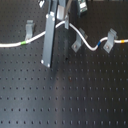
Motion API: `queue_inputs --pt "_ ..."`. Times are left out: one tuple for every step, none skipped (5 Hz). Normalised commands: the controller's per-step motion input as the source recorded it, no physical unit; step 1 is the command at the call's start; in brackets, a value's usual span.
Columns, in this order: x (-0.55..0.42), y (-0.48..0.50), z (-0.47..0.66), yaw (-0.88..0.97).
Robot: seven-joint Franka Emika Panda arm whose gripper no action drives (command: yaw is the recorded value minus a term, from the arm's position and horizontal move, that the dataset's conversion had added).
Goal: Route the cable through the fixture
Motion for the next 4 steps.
queue_inputs --pt "0.030 0.083 0.02 0.00" --pt "0.101 0.130 0.00 -0.21" --pt "0.204 0.084 -0.01 -0.19" --pt "0.064 0.011 0.00 -0.14"
